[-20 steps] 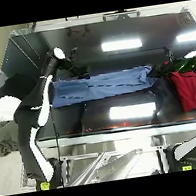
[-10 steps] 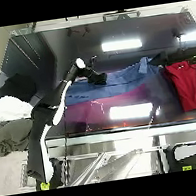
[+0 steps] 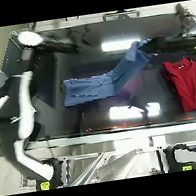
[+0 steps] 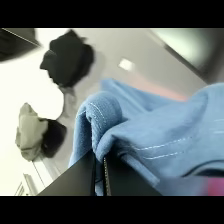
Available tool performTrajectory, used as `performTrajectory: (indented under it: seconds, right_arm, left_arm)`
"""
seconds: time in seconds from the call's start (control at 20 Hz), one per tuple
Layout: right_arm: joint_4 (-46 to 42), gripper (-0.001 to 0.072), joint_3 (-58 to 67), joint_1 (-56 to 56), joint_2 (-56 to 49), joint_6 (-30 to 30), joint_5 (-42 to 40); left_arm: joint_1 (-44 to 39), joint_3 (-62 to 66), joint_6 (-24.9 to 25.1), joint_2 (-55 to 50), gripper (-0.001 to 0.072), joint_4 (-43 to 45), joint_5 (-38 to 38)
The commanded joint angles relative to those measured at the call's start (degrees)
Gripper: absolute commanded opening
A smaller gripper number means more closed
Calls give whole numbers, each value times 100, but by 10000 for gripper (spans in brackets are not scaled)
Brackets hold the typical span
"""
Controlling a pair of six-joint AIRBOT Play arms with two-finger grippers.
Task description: Fold the shirts.
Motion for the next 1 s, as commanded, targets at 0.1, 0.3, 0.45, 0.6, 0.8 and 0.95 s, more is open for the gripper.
performTrajectory:
  seconds: [0.1,0.3,0.45,0.6,0.8,0.95]
  right_arm:
    - [173,16,2,2942,-909,-280,-3368]
    - [892,22,57,4723,-2186,-1338,-5643]
    - [957,518,144,4881,-2393,-1504,-5447]
    - [625,500,142,4041,-1779,-1357,-4033]
    - [-2031,502,142,2417,-970,852,-2627]
    - [-2968,507,94,1403,-1123,1797,-1526]
  left_arm:
    - [1609,-706,372,2009,26,-863,-216]
    - [1845,-1163,535,2671,26,-870,-177]
    - [1845,-1384,678,2946,26,-890,-136]
    - [1860,-1408,715,3029,26,-881,-162]
    - [1884,-1408,715,3021,26,-890,-201]
    - [1884,-1408,717,3021,26,-887,-201]
